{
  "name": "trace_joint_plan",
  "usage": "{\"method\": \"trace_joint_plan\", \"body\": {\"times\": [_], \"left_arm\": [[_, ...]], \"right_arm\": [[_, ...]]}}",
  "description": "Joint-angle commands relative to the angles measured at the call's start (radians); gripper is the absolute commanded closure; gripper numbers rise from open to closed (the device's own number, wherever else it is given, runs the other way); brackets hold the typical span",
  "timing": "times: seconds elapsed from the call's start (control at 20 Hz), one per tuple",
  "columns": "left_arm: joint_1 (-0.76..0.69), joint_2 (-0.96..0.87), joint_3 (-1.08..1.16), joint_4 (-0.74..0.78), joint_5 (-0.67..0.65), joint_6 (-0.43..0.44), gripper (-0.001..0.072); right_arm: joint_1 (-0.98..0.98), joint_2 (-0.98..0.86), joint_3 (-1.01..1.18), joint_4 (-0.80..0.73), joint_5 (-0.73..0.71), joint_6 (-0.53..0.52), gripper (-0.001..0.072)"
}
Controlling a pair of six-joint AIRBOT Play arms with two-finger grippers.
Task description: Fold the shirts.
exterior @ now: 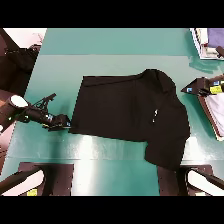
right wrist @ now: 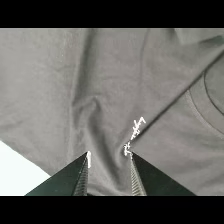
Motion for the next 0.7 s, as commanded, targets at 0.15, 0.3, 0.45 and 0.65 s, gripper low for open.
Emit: {"method": "trace_joint_plan", "body": {"times": [0.15, 0.3, 0.45, 0.65], "left_arm": [[-0.05, 0.003, -0.076, -0.069, 0.125, 0.009, 0.0352], [-0.105, 0.003, -0.075, -0.069, 0.199, -0.048, 0.0342], [-0.105, 0.003, -0.072, -0.072, 0.17, -0.051, 0.0681], [-0.101, 0.032, 0.05, 0.05, 0.113, -0.051, 0.0682]], "right_arm": [[-0.001, 0.076, -0.055, 0.005, -0.038, -0.006, 0.0414], [-0.001, 0.09, -0.055, 0.003, -0.033, -0.006, 0.0414], [-0.001, 0.089, -0.055, -0.072, 0.004, -0.006, 0.0414], [-0.068, 0.09, -0.153, -0.182, 0.082, 0.0, 0.0413]]}}
